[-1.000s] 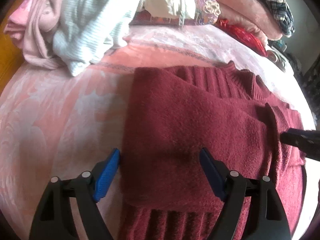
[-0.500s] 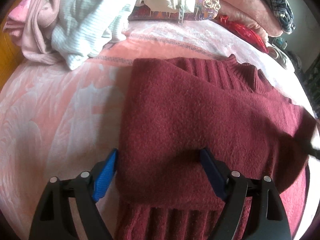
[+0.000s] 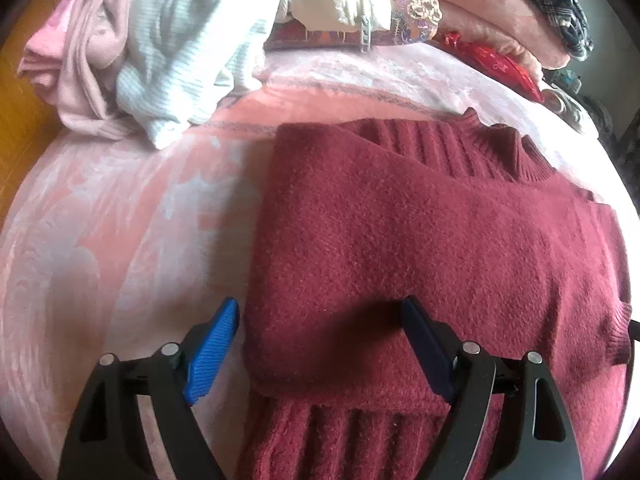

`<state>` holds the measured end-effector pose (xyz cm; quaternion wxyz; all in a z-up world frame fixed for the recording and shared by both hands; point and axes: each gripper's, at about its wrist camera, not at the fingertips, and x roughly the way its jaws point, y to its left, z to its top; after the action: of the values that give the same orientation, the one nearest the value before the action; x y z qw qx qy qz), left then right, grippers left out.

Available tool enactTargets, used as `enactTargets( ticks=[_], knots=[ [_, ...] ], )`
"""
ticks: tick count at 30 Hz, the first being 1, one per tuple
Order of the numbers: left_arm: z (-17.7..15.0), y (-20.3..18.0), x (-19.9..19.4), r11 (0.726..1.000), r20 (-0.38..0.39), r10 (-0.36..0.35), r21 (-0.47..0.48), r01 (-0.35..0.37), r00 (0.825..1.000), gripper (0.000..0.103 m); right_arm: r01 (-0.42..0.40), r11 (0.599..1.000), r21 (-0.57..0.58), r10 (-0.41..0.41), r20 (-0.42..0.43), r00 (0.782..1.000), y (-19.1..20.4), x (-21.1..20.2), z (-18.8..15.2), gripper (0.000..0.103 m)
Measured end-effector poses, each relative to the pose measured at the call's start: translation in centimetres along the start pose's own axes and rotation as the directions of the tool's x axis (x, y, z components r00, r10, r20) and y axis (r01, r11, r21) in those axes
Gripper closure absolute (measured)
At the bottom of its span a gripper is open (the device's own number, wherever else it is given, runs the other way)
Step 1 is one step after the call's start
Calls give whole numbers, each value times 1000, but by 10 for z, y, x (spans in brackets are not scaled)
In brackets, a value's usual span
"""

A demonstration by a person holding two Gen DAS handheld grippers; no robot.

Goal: Fold small clothes

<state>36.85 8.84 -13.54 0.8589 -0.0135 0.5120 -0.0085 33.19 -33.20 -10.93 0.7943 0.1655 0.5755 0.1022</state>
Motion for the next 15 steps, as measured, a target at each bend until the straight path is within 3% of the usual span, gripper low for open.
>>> enactTargets(
  ticks=[2, 4, 5, 6, 10, 15],
  knots=[
    [-1, -1, 1, 1000, -1, -1, -2, 1, 1000, 20, 23, 1000, -5, -23, -30, 999, 0, 12, 2, 49],
    [-1, -3, 2, 1000, 2, 2, 4, -2, 1000, 20, 28, 999, -35, -29, -16, 999, 5, 13, 2, 59],
    [-2, -3, 2, 1000, 5, 3, 6, -3, 1000, 20, 11, 998, -59, -13, -18, 1000, 10, 12, 2, 81],
    [-2, -2, 2, 1000, 6, 3, 5, -4, 1000, 19, 18, 997, -75, -19, -10, 1000, 14, 10, 1, 91],
    [-2, 1, 1, 1000, 17, -6, -19, 7, 1000, 19, 42, 988, -151, -34, 58, 998, 23, -10, 3, 95],
    [5, 7, -19, 997, 139, 31, -78, -21, 990, 19, 11, 992, -127, 21, 247, 969, 17, -66, 36, 96]
  ],
)
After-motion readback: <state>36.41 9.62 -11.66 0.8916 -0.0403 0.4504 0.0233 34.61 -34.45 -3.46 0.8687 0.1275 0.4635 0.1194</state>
